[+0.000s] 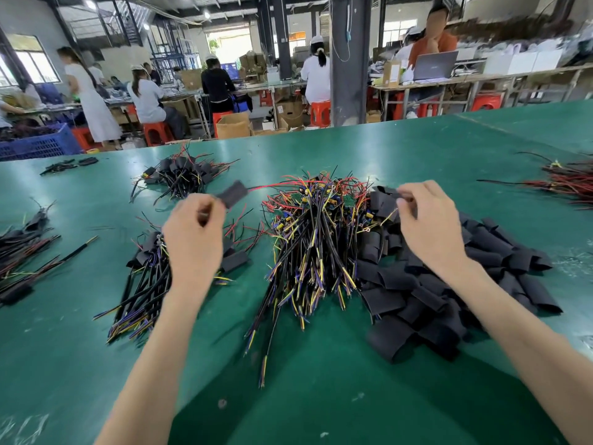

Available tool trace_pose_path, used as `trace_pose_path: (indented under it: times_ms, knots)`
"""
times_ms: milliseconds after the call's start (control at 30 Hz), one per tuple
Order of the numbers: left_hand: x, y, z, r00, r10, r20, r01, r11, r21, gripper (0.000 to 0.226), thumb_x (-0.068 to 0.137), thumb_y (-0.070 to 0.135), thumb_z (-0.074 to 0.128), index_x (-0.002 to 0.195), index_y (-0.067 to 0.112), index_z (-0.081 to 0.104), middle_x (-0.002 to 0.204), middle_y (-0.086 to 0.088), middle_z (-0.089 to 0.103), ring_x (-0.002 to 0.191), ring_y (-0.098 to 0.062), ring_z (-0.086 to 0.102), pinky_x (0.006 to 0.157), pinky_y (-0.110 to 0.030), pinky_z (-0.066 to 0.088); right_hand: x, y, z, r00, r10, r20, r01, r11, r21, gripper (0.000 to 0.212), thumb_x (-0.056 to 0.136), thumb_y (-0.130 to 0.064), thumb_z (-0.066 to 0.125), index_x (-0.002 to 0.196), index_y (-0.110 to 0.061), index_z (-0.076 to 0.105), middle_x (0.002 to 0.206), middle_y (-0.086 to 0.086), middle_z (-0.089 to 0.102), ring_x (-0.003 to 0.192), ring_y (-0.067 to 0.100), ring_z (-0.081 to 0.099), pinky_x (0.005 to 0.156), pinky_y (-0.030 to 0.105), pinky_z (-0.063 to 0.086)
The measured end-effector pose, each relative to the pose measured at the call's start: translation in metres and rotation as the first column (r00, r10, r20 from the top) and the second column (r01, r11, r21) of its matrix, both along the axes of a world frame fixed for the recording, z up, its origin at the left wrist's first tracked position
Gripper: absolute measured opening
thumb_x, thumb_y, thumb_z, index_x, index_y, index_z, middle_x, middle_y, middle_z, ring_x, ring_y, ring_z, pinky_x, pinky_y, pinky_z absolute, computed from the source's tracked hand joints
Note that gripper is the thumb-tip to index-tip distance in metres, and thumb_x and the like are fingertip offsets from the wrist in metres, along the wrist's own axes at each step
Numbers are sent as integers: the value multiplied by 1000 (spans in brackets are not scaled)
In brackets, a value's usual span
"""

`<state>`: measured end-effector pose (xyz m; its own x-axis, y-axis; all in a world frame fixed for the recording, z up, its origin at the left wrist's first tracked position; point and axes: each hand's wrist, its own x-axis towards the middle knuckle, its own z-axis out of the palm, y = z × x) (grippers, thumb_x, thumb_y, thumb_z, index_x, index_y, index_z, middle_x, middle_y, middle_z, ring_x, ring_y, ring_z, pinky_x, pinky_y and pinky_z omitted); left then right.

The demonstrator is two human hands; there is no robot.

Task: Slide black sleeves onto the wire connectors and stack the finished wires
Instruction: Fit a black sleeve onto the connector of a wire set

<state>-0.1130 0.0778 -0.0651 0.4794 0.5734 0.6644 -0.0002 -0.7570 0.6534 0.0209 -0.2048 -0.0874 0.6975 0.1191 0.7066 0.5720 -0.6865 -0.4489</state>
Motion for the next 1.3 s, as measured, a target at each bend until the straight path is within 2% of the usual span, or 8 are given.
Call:
trace_pose_path:
  times_ms: [200, 400, 500, 567, 733, 1033, 1167, 1300]
  knots:
    - [-3, 50, -19, 869, 415, -270, -432, 902, -4, 29, 93, 22, 49, 103, 1, 68, 110, -29, 57, 110, -40, 44, 88, -38, 32, 16, -10, -16, 942, -122, -312, 15, 946, -324, 27, 83, -5, 53, 105, -11, 68, 104, 15, 57, 101, 36, 53, 85, 39, 46]
    - [-6, 50, -31, 757, 520, -396, -549, 835, 46, 37, 87, 11, 50, 114, -14, 50, 120, -34, 47, 115, -45, 40, 92, -49, 33, 20, -6, -27, 913, -131, -387, -100, 847, -522, 35, 85, -21, 58, 120, -27, 59, 128, 4, 51, 118, 31, 40, 97, 43, 33]
    - [-3, 45, -32, 848, 456, -270, -414, 888, 200, 46, 77, -9, 50, 122, 2, 50, 122, -25, 47, 110, -40, 42, 87, -47, 32, 24, -6, -31, 907, -128, -401, -147, 796, -588, 42, 87, -27, 59, 128, -29, 52, 136, -1, 47, 124, 28, 33, 99, 43, 26]
    - [-1, 46, -37, 873, 379, -307, -276, 903, 328, 46, 76, -11, 50, 116, 10, 62, 119, -16, 53, 110, -36, 43, 89, -44, 30, 26, -7, -33, 909, -125, -398, -151, 791, -593, 42, 88, -30, 58, 129, -28, 50, 135, -1, 49, 124, 26, 33, 98, 42, 25]
    - [4, 48, -46, 839, 343, -422, -231, 927, 296, 35, 82, -2, 51, 99, 17, 74, 116, -7, 59, 111, -32, 42, 94, -40, 29, 28, -8, -37, 921, -120, -371, -140, 787, -601, 41, 89, -32, 58, 129, -28, 49, 127, 2, 50, 120, 26, 33, 96, 41, 25]
    - [5, 45, -43, 809, 371, -456, -274, 924, 266, 32, 80, 10, 56, 106, 21, 72, 123, -5, 54, 118, -30, 37, 100, -40, 22, 23, -6, -33, 941, -84, -329, -93, 869, -486, 46, 89, -23, 61, 132, -16, 48, 112, 11, 37, 110, 31, 37, 95, 40, 31]
    - [10, 10, -24, 895, 311, -319, -244, 941, 232, 31, 81, 13, 58, 107, 24, 70, 120, -5, 54, 116, -30, 38, 101, -44, 24, 18, -5, -28, 961, -26, -276, -70, 941, -330, 35, 90, -11, 57, 124, -8, 52, 103, 8, 28, 80, 32, 48, 73, 33, 38]
    - [25, -64, -5, 990, 16, -142, 35, 935, 352, 25, 80, 10, 57, 95, 24, 70, 102, -1, 62, 103, -26, 51, 87, -38, 31, 15, -1, -28, 973, -33, -229, -29, 965, -260, 26, 89, -17, 62, 110, -3, 57, 111, 12, 30, 71, 32, 52, 71, 34, 42]
